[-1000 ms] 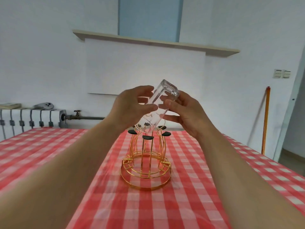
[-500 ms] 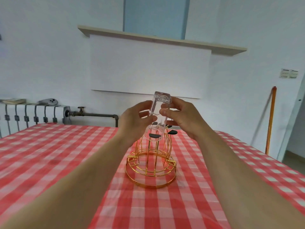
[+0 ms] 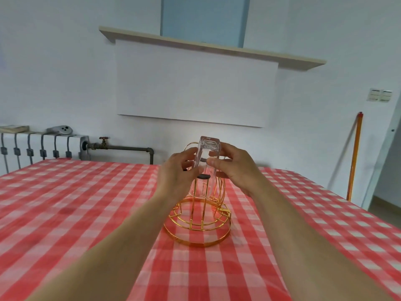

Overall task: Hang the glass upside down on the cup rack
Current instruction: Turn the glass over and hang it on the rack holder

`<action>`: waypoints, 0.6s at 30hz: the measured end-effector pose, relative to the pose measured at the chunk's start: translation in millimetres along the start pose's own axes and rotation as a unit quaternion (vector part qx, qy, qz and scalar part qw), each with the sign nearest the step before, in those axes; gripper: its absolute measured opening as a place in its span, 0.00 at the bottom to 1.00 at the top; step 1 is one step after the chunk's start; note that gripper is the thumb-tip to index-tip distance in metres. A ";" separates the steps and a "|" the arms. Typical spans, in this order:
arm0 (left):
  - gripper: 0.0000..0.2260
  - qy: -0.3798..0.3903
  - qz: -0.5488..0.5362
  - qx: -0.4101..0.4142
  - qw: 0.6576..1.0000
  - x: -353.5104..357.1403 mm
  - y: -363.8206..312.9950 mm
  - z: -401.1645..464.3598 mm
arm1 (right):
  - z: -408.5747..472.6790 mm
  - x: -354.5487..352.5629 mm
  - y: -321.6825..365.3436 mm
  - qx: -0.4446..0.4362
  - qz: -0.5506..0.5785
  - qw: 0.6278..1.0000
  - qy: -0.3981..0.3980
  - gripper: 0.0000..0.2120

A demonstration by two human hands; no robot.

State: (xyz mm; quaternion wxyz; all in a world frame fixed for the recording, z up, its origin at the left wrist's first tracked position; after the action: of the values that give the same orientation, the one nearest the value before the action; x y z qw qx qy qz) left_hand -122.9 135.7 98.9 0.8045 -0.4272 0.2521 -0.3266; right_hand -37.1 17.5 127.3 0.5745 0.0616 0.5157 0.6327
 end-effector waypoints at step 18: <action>0.22 -0.061 0.021 -0.023 0.998 9.1 31.4 -24.2 | -16.6 27.6 -22.0 0.016 -0.031 0.999 -0.030 0.25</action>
State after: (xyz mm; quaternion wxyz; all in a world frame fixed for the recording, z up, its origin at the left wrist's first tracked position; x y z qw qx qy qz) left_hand -123.7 129.5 58.8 0.8147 -0.4596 0.2193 -0.2774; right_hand -42.8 25.4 89.5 0.6082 0.0738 0.5098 0.6039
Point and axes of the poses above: each hand's wrist, its own z-axis towards the middle knuckle, its own x-axis out of the palm, y = z × x, the point moved 2 cm from there along z, towards the middle knuckle, and after that the axes turned 11 degrees about -z, right-handed, at the moved point
